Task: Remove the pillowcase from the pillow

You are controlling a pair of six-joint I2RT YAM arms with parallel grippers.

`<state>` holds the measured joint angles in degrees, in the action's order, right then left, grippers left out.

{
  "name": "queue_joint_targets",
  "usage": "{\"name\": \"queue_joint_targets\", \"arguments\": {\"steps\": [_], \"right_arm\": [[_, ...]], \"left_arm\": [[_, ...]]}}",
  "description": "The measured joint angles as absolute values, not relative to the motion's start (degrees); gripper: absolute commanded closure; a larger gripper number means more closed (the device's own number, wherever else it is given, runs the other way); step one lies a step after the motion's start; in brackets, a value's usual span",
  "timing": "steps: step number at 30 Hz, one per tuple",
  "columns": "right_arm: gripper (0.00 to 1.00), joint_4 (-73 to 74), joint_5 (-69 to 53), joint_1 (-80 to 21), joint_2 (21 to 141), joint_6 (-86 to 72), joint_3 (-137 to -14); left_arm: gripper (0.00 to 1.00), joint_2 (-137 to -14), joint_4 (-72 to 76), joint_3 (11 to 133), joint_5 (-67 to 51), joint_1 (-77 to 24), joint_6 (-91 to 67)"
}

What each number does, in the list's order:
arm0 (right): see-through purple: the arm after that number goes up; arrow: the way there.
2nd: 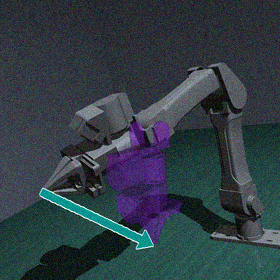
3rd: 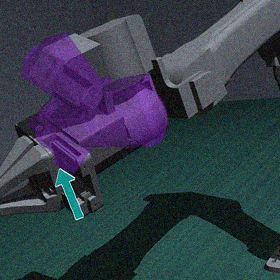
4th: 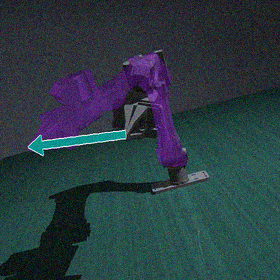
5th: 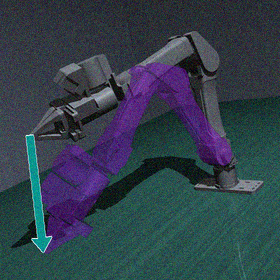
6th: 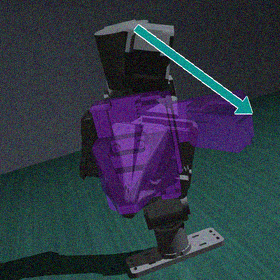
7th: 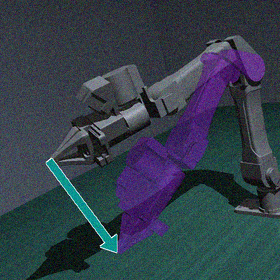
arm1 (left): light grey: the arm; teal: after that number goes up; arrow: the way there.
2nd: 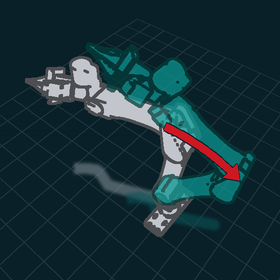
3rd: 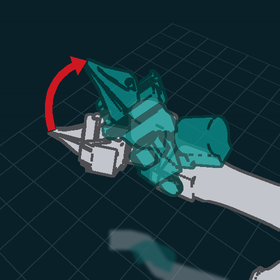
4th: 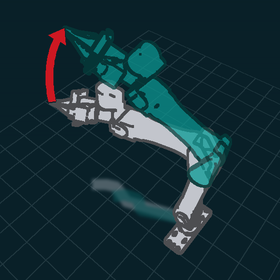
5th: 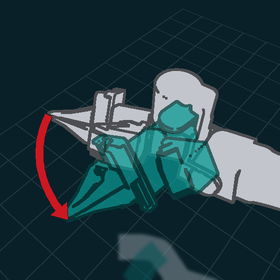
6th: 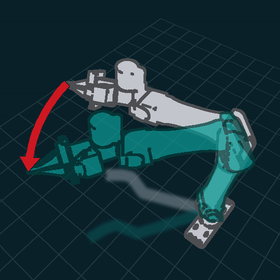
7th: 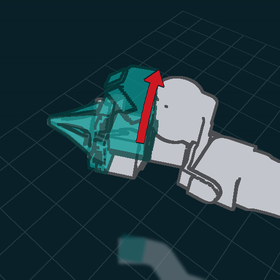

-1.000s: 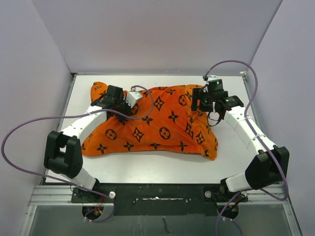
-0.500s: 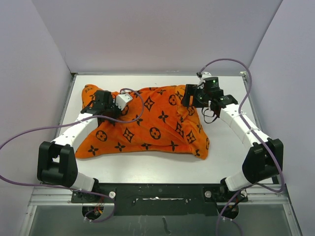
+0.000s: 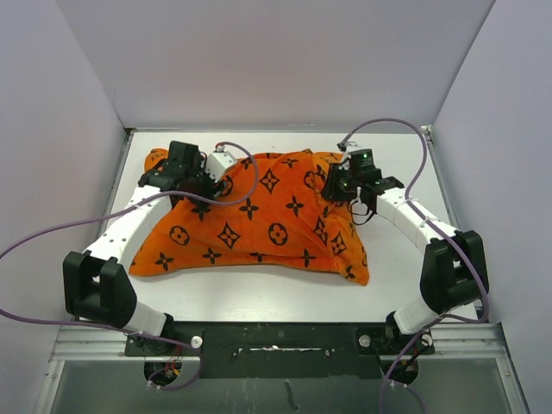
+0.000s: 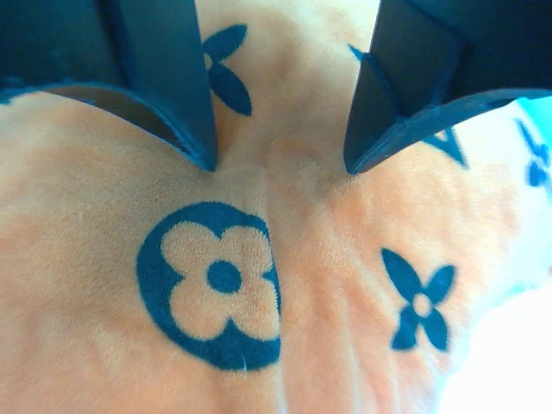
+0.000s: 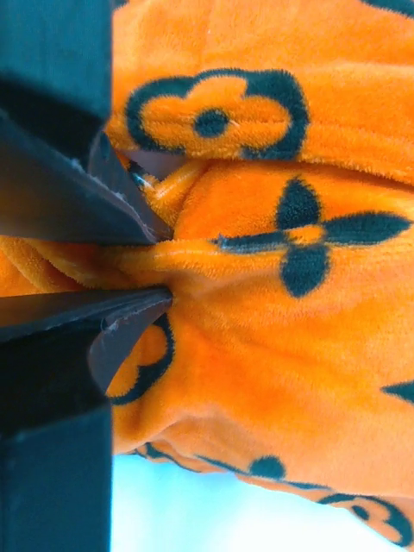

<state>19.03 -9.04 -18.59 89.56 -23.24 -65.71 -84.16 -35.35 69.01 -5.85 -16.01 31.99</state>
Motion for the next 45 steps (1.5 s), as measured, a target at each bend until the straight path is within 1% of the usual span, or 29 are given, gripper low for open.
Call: {"name": "queue_joint_targets", "arguments": {"steps": [3,7,10,13,17,20,24,26,27,28,30,31,32,33,39,45], "right_arm": [[0.89,18.6,-9.1,-17.3,88.8,-22.8,-64.0],[0.94,17.7,-9.2,-16.8,87.2,-22.7,-62.9],[0.95,16.6,-10.2,-16.5,85.7,-22.8,-61.8],[0.97,15.9,-11.6,-15.2,84.6,-23.4,-60.6],[1.0,14.7,-13.4,-14.1,84.1,-25.1,-59.2],[1.0,13.9,-14.4,-13.9,83.0,-26.5,-57.7],[1.0,13.1,-15.3,-13.9,80.9,-28.1,-55.5],[1.0,13.0,-15.5,-13.9,80.2,-28.7,-54.8],[1.0,13.0,-15.5,-13.9,80.1,-28.9,-54.7],[1.0,13.0,-15.5,-13.9,80.0,-29.0,-54.5],[1.0,13.2,-15.5,-13.9,80.0,-29.2,-54.5],[1.0,13.3,-15.4,-13.8,80.0,-29.2,-54.5],[1.0,13.5,-15.4,-13.8,80.0,-29.2,-54.5],[1.0,13.7,-15.2,-13.5,80.0,-29.2,-54.5],[1.0,16.3,-14.0,-11.6,80.0,-29.2,-54.4],[1.0,17.8,-13.6,-10.6,80.3,-29.2,-54.4]], "left_arm": [[0.31,-85.3,-40.9,78.3,-5.8,-18.5,30.8],[0.3,-89.6,-43.4,92.1,-7.0,-25.8,27.6],[0.29,-96.3,-44.0,103.2,-8.4,-32.0,24.7],[0.27,-106.8,-44.5,114.7,-9.4,-37.5,21.2],[0.26,-119.7,-47.3,125.5,-9.7,-41.0,15.1],[0.25,-126.0,-49.7,128.7,-10.1,-41.3,9.7],[0.26,-127.1,-49.0,125.3,-10.9,-40.9,4.3],[0.31,-126.4,-46.7,122.8,-11.0,-40.9,3.0],[0.37,-126.0,-45.6,121.2,-11.0,-41.0,2.4],[0.46,-125.7,-44.7,119.8,-11.0,-41.2,2.0],[0.69,-125.6,-43.3,118.3,-10.8,-41.4,1.5],[0.77,-125.3,-42.4,117.4,-10.4,-41.5,1.6],[0.83,-124.9,-41.6,116.4,-9.8,-41.5,1.6],[0.86,-124.2,-40.5,114.9,-9.0,-41.5,1.7],[0.92,-113.7,-32.9,100.7,-7.1,-40.2,2.4],[0.95,-104.1,-31.7,93.1,-7.1,-37.6,4.6]]}}
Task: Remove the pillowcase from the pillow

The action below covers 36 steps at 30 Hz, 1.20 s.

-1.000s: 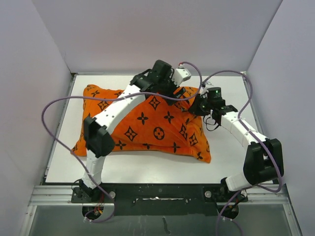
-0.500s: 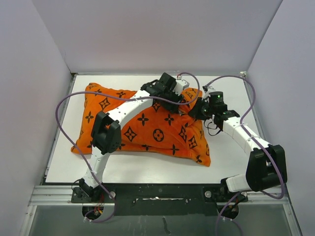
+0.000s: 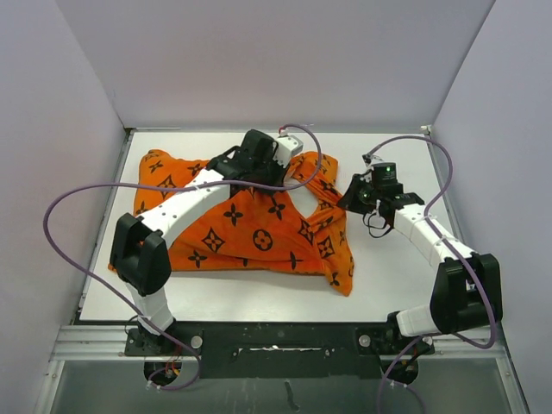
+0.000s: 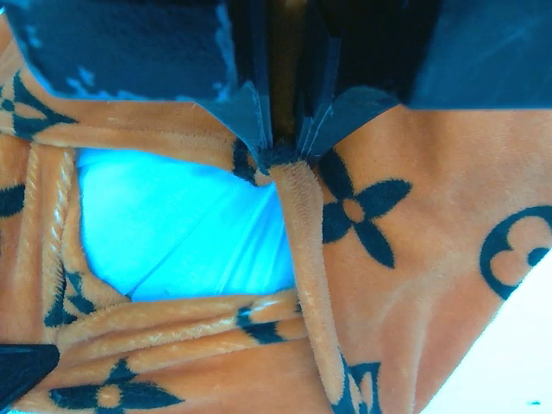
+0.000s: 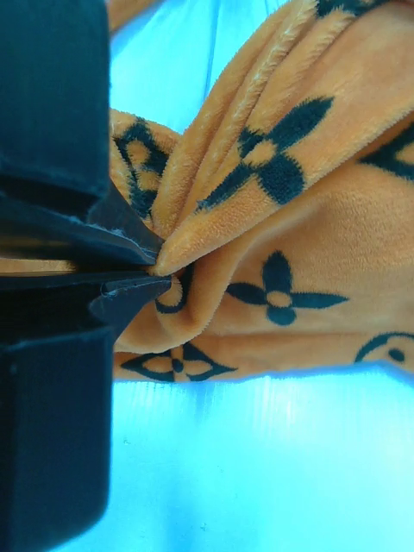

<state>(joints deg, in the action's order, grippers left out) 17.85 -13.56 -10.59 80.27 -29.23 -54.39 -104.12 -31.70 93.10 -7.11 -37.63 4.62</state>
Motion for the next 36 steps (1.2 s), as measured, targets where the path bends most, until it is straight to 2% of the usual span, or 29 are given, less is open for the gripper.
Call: {"name": "queue_joint_targets", "arguments": {"steps": [10,11,12,14,16,17,22,28,36], "right_arm": [[1.0,21.3,-8.8,-10.1,86.4,-29.1,-57.5],[0.96,21.8,-8.2,-10.0,87.7,-29.1,-58.2],[0.85,22.4,-7.9,-10.0,89.0,-29.2,-59.0],[0.73,24.3,-7.4,-9.9,90.8,-29.2,-60.9],[0.51,26.3,-6.2,-9.9,91.5,-29.1,-63.0],[0.43,27.2,-5.3,-10.0,91.1,-29.1,-63.7],[0.28,29.8,1.9,-13.4,84.5,-28.0,-66.2],[0.23,29.3,5.7,-23.8,80.6,-26.5,-71.9],[0.3,29.8,6.4,-23.4,87.8,-24.3,-71.7]], "left_arm": [[1.0,-99.5,-32.2,87.8,-7.7,-33.8,7.9],[1.0,-98.7,-32.2,86.7,-7.7,-33.2,8.1],[1.0,-98.0,-32.1,85.8,-7.7,-32.8,8.3],[1.0,-96.9,-31.5,84.1,-7.7,-32.5,8.4],[1.0,-96.4,-30.9,82.7,-7.7,-32.5,8.7],[1.0,-96.4,-30.5,82.1,-7.7,-32.5,8.8],[1.0,-96.3,-29.3,80.1,-7.6,-32.4,9.3],[1.0,-96.3,-29.2,80.0,-7.8,-32.2,8.7],[1.0,-95.7,-29.3,79.8,-8.6,-31.9,7.9]]}}
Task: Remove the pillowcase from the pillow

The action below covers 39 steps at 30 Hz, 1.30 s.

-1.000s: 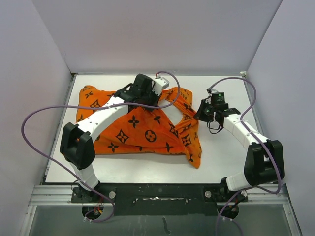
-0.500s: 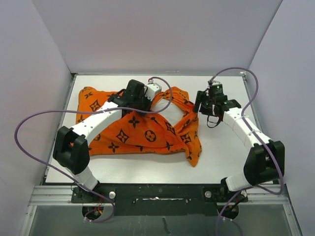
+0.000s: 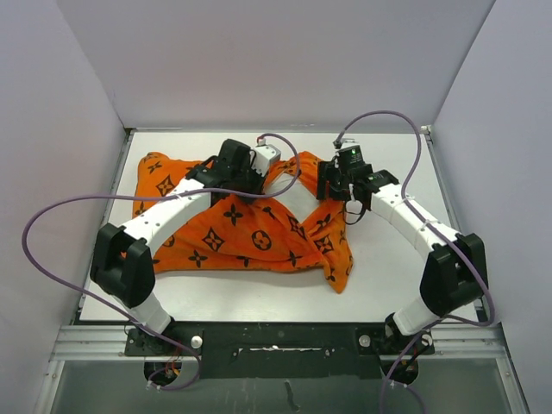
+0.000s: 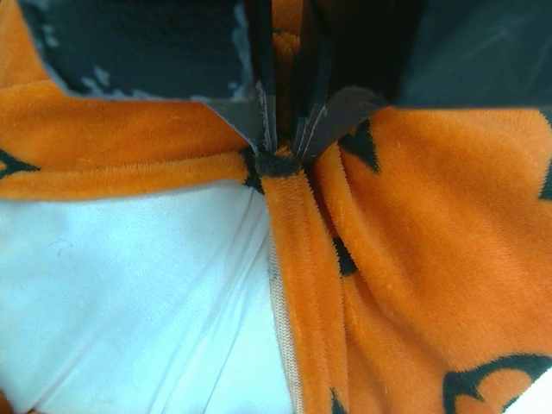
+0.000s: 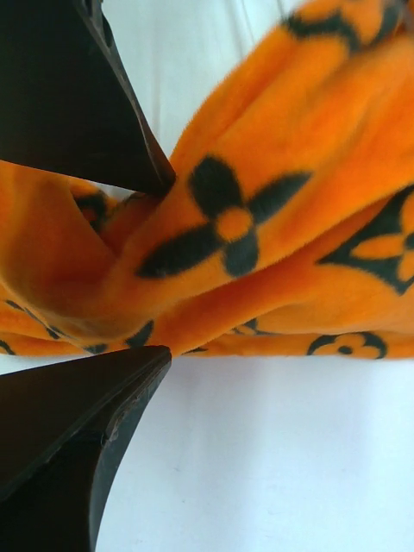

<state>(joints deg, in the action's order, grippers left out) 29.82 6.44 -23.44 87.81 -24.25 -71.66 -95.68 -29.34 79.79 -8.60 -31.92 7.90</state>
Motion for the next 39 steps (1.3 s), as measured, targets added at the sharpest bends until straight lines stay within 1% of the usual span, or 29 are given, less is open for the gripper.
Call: {"name": "queue_joint_targets", "arguments": {"steps": [1,3,6,7,8,9,12,13,23,28,30,31,32,33,36,39], "right_arm": [[0.31,29.9,6.4,-23.2,88.5,-23.9,-71.4],[0.38,30.2,6.0,-22.5,89.6,-23.2,-70.4],[0.54,30.2,5.3,-20.8,89.6,-22.5,-68.9],[0.58,30.1,5.2,-20.0,89.6,-22.3,-68.6],[0.57,30.1,4.9,-19.3,89.6,-22.3,-68.3],[0.52,30.0,4.7,-18.7,89.6,-22.3,-68.0],[0.21,29.8,3.2,-18.2,89.1,-22.7,-67.4],[0.18,29.6,2.9,-18.5,88.6,-22.8,-66.9],[0.18,27.7,0.1,-22.0,77.4,-23.6,-65.5],[0.2,27.1,-0.8,-24.1,78.4,-23.5,-65.5],[0.25,27.0,-1.1,-24.6,80.3,-23.3,-65.3],[0.29,27.0,-1.1,-24.8,81.4,-23.1,-64.8],[0.36,27.1,-1.1,-24.9,82.4,-23.0,-64.2],[0.46,27.3,-1.0,-24.9,83.2,-22.8,-63.7],[0.71,29.0,1.1,-24.9,85.3,-22.4,-62.3],[0.87,30.3,3.2,-24.9,85.5,-22.7,-61.6]], "left_arm": [[1.0,-95.3,-29.5,79.6,-8.9,-31.8,7.9],[1.0,-94.9,-29.8,79.5,-9.2,-31.5,7.8],[1.0,-94.5,-30.3,79.3,-9.8,-31.1,7.7],[1.0,-94.4,-30.5,79.3,-9.9,-31.0,7.7],[1.0,-94.3,-30.5,79.3,-10.0,-30.9,7.7],[1.0,-94.3,-30.6,79.3,-10.3,-30.8,7.7],[1.0,-94.0,-30.7,79.2,-10.8,-30.5,7.7],[1.0,-93.8,-30.8,79.1,-10.8,-30.4,7.8],[1.0,-93.0,-32.6,78.9,-11.0,-29.3,7.7],[1.0,-93.0,-32.6,78.9,-11.0,-29.3,7.7],[1.0,-93.0,-32.7,78.9,-11.0,-29.3,7.7],[1.0,-93.0,-32.7,78.9,-11.1,-29.3,7.7],[1.0,-93.0,-32.8,78.9,-11.1,-29.3,7.7],[1.0,-93.0,-32.8,78.9,-11.1,-29.3,7.7],[1.0,-93.0,-32.8,78.9,-11.1,-29.3,7.7],[1.0,-93.0,-32.9,78.9,-11.2,-29.3,7.7]]}}
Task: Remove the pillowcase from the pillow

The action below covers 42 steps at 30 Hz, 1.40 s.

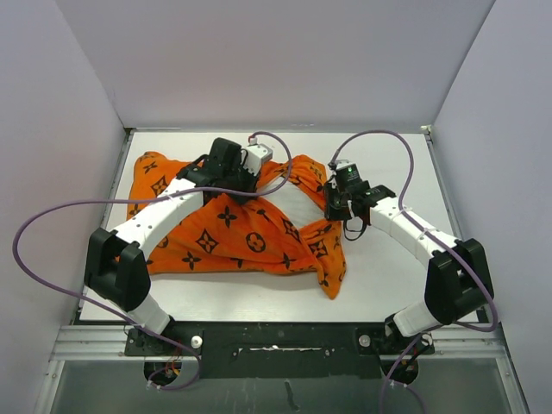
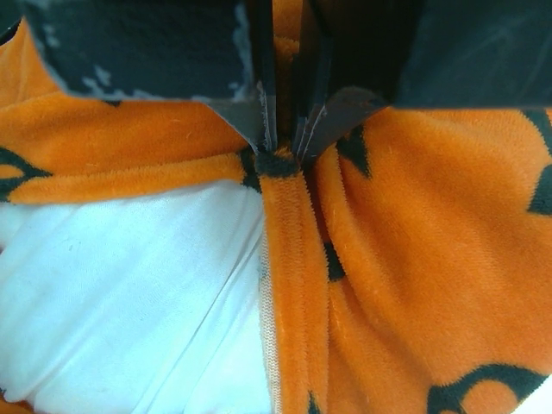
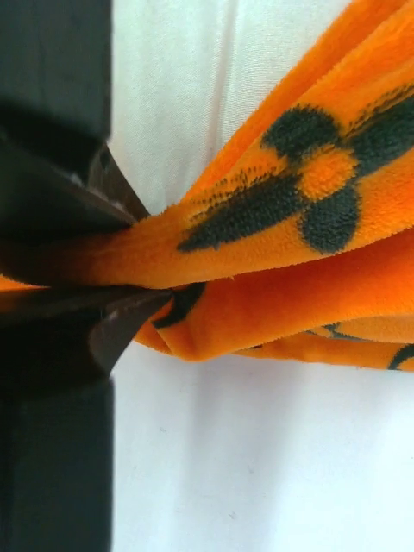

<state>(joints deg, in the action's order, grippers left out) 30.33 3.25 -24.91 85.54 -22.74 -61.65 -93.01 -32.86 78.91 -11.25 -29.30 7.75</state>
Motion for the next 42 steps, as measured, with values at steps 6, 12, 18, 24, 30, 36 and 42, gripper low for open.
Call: {"name": "queue_joint_targets", "arguments": {"steps": [6,12,18,24,30,36,42], "right_arm": [[1.0,29.3,3.3,-24.5,85.7,-21.5,-62.2],[1.0,26.6,0.8,-23.0,88.1,-17.9,-71.8],[1.0,20.2,-5.7,-22.6,90.3,-16.1,-88.4],[1.0,14.3,-14.8,-23.4,92.8,-17.0,-102.0],[1.0,12.1,-22.4,-27.0,93.6,-17.8,-109.5],[1.0,12.2,-28.0,-31.2,93.6,-18.0,-111.7],[1.0,12.9,-30.4,-32.3,93.6,-17.8,-112.3]], "left_arm": [[0.75,-93.0,-34.1,80.5,-11.5,-29.3,8.0],[0.36,-93.0,-40.6,88.3,-15.5,-28.5,9.5],[0.26,-93.4,-47.4,111.1,-19.4,-24.9,11.3],[0.24,-94.5,-48.3,128.6,-21.6,-23.9,15.7],[0.27,-92.9,-46.9,124.2,-22.9,-27.1,22.3],[0.31,-91.2,-37.1,110.3,-17.5,-31.6,27.0],[0.32,-89.3,-26.3,105.3,-15.2,-30.5,28.1]]}}
